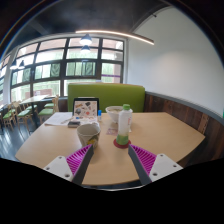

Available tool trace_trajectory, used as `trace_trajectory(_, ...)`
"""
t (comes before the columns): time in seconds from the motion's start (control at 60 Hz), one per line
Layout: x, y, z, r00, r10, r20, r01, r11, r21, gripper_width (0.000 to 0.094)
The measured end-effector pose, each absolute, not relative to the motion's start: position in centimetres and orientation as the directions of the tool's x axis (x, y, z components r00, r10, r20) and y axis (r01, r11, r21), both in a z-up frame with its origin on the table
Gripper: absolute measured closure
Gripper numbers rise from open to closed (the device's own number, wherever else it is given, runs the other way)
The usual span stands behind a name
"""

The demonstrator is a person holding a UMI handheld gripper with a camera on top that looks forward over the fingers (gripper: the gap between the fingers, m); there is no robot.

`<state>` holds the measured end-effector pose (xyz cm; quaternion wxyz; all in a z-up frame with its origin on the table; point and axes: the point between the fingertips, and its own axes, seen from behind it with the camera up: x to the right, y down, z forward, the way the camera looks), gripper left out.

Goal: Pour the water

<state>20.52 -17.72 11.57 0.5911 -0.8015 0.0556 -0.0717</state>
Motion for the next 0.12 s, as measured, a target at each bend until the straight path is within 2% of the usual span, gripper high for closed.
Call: trace_trajectory(0.117, 17.0, -20.9, 11.6, 0.992, -0.114, 0.050, 0.013, -0.302, -0.953, 0.0125)
